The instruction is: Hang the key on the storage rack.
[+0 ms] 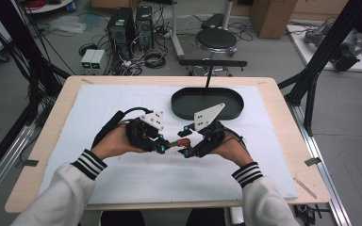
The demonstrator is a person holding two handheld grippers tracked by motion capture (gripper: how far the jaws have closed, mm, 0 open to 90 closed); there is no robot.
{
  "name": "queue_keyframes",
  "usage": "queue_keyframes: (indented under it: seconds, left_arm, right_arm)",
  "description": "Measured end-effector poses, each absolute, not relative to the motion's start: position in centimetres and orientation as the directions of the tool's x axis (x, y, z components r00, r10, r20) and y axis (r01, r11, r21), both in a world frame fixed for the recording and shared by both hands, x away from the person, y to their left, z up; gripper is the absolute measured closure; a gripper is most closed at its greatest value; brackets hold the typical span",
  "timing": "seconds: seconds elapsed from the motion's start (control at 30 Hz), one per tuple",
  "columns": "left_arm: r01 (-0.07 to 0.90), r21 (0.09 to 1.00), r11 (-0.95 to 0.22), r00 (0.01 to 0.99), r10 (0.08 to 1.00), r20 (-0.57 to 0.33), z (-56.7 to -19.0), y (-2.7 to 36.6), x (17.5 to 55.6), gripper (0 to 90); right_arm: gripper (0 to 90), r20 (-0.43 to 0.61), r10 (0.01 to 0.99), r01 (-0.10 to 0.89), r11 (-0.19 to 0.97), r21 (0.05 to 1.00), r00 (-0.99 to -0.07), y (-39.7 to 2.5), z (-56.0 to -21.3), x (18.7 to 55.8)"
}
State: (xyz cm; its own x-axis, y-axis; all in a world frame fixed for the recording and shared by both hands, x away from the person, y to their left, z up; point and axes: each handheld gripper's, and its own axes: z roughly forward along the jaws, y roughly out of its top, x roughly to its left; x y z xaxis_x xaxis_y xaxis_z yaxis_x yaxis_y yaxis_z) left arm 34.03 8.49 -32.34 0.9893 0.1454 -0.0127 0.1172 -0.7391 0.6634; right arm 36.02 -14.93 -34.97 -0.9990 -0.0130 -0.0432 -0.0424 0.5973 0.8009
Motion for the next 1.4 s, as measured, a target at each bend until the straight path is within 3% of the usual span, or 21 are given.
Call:
queue_keyframes:
  seconds: [0.27, 0.5, 0.77, 1.03, 1.1, 1.27, 1.33, 1.4]
  left_arm:
    - [0.102, 0.649, -0.754, 0.992, 0.128, -0.007, -32.5, 8.3, 34.0, 78.8]
    - [0.102, 0.646, -0.756, 0.992, 0.125, -0.01, -32.5, 8.5, 34.0, 78.8]
    - [0.094, 0.659, -0.746, 0.993, 0.116, -0.011, -32.5, 8.6, 34.2, 78.7]
    - [0.044, 0.733, -0.679, 0.994, 0.104, 0.037, -32.2, 9.5, 34.7, 76.7]
    - [0.045, 0.765, -0.642, 0.99, 0.129, 0.05, -32.0, 10.2, 35.0, 70.3]
    - [0.14, 0.831, -0.539, 0.963, 0.268, 0.011, -32.3, 12.8, 35.7, 37.0]
    - [0.175, 0.828, -0.533, 0.936, 0.351, 0.029, -32.5, 13.6, 35.6, 14.3]
    - [0.188, 0.841, -0.508, 0.924, 0.382, 0.024, -32.7, 14.7, 35.5, 7.6]
  right_arm:
    - [51.6, -0.05, -0.04, -0.064, 0.606, 0.793, -0.998, -14.5, -35.0, 36.0]
    - [70.6, -0.106, -0.091, -0.139, 0.638, 0.757, -0.99, -13.9, -35.0, 35.7]
    - [72.8, -0.111, -0.089, -0.143, 0.629, 0.764, -0.99, -13.9, -35.0, 35.8]
    - [72.8, -0.129, -0.046, -0.131, 0.605, 0.785, -0.991, -14.5, -34.5, 35.9]
    - [72.8, -0.132, -0.028, -0.121, 0.607, 0.786, -0.991, -14.8, -34.5, 35.9]
    - [72.8, -0.111, 0.083, -0.045, 0.563, 0.825, -0.99, -16.3, -34.2, 36.3]
    - [72.8, -0.096, 0.125, -0.014, 0.534, 0.845, -0.987, -17.1, -34.1, 36.5]
    - [72.8, -0.086, 0.179, 0.017, 0.507, 0.862, -0.98, -18.0, -33.9, 36.7]
